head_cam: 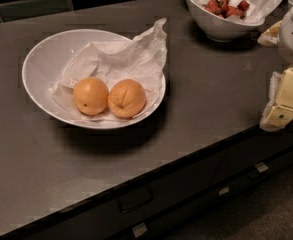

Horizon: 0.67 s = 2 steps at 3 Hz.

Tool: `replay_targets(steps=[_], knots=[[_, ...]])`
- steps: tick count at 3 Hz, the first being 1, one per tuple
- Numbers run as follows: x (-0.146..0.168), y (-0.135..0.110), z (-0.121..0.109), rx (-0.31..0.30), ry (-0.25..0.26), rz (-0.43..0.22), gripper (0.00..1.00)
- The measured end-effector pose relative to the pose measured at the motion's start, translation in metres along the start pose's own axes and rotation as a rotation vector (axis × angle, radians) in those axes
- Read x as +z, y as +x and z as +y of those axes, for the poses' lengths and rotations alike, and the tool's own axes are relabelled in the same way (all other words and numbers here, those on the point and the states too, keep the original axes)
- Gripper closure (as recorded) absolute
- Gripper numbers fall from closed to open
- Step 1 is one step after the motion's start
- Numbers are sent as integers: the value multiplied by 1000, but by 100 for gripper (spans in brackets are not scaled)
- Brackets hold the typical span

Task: Pick orange from white bowl

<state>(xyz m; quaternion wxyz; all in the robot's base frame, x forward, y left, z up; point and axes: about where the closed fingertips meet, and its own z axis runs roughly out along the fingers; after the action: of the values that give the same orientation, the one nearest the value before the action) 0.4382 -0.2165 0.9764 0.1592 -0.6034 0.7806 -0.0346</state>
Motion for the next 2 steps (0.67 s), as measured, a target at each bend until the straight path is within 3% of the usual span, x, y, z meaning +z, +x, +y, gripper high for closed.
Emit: replay_targets(steps=[1,2], knots=[[-1,-2,-1,-3,4,-2,0],[-13,-46,-15,-111,24,-43,0]])
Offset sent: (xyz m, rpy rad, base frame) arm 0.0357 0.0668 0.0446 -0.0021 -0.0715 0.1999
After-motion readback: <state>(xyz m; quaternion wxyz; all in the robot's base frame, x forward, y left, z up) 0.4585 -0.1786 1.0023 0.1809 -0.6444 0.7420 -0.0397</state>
